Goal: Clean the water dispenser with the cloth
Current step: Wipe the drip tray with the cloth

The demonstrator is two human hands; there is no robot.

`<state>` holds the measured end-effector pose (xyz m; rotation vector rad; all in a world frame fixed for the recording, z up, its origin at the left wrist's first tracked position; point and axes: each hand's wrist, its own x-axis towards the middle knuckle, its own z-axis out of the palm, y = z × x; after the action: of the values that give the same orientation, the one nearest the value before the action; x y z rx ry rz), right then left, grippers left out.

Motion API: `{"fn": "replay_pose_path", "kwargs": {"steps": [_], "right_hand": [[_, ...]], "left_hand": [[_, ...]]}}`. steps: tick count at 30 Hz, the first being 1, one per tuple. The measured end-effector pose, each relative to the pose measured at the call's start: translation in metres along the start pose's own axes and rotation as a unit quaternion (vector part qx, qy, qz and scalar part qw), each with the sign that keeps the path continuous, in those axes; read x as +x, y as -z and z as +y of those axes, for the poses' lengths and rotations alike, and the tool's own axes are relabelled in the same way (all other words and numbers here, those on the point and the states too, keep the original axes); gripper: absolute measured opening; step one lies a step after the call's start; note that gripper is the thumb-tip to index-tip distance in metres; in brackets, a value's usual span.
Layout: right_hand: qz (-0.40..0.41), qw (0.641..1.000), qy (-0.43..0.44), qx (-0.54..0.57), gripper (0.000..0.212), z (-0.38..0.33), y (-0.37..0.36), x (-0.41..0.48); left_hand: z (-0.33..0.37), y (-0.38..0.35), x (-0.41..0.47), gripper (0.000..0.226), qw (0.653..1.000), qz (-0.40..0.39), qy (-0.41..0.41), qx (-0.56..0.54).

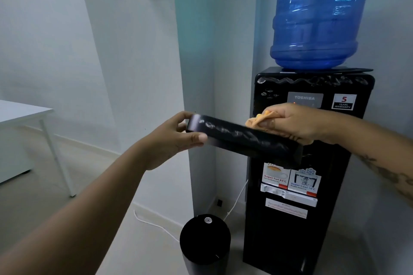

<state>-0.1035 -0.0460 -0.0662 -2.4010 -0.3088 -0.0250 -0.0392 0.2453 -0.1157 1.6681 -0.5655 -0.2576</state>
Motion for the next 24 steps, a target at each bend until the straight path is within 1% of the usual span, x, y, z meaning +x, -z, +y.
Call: {"fn": "replay_pose_path", "kwargs": {"steps": [3,5,7,9,12,13,15,16,18,19,21,22,24], "right_hand": [[0.009,0.996,-0.051,0.068,0.029,0.017,-0.001,-0.001],[0.032,0.995,-0.057,0.08,0.029,0.025,-0.006,-0.001],[0.033,0.992,-0.058,0.108,0.028,0.029,-0.01,-0.001],[0.032,0.988,-0.063,0.134,0.026,0.032,-0.012,0.0],[0.087,0.986,-0.041,0.137,0.025,0.032,-0.012,0.003],[0.108,0.986,-0.02,0.123,0.026,0.032,-0.012,0.004],[0.157,0.987,0.038,0.024,0.025,0.034,-0.012,0.005],[0.18,0.981,0.062,-0.032,0.024,0.036,-0.012,0.005],[0.202,0.97,0.087,-0.102,0.023,0.036,-0.011,0.005],[0.212,0.963,0.094,-0.139,0.025,0.035,-0.012,0.005],[0.25,0.936,0.108,-0.222,0.03,0.034,-0.015,0.006],[0.273,0.923,0.116,-0.247,0.033,0.034,-0.016,0.008],[0.307,0.906,0.13,-0.261,0.04,0.036,-0.017,0.011]], "left_hand": [[0.002,-0.015,0.005,0.05,0.989,0.014,-0.02,0.143],[-0.001,-0.028,0.009,0.038,0.978,0.04,-0.046,0.198],[-0.005,-0.037,0.012,0.036,0.974,0.063,-0.073,0.203],[-0.005,-0.042,0.015,0.037,0.973,0.062,-0.079,0.206],[-0.003,-0.047,0.018,0.039,0.972,0.065,-0.071,0.215],[-0.003,-0.049,0.018,0.04,0.972,0.075,-0.071,0.211],[-0.001,-0.051,0.019,0.044,0.976,0.094,-0.067,0.187],[0.0,-0.052,0.019,0.046,0.978,0.099,-0.064,0.169],[0.002,-0.052,0.02,0.045,0.982,0.104,-0.061,0.142],[0.003,-0.052,0.019,0.044,0.984,0.105,-0.059,0.131],[0.004,-0.055,0.019,0.042,0.988,0.1,-0.054,0.103],[0.005,-0.055,0.019,0.042,0.99,0.095,-0.055,0.087],[0.006,-0.058,0.019,0.042,0.993,0.078,-0.058,0.066]]}}
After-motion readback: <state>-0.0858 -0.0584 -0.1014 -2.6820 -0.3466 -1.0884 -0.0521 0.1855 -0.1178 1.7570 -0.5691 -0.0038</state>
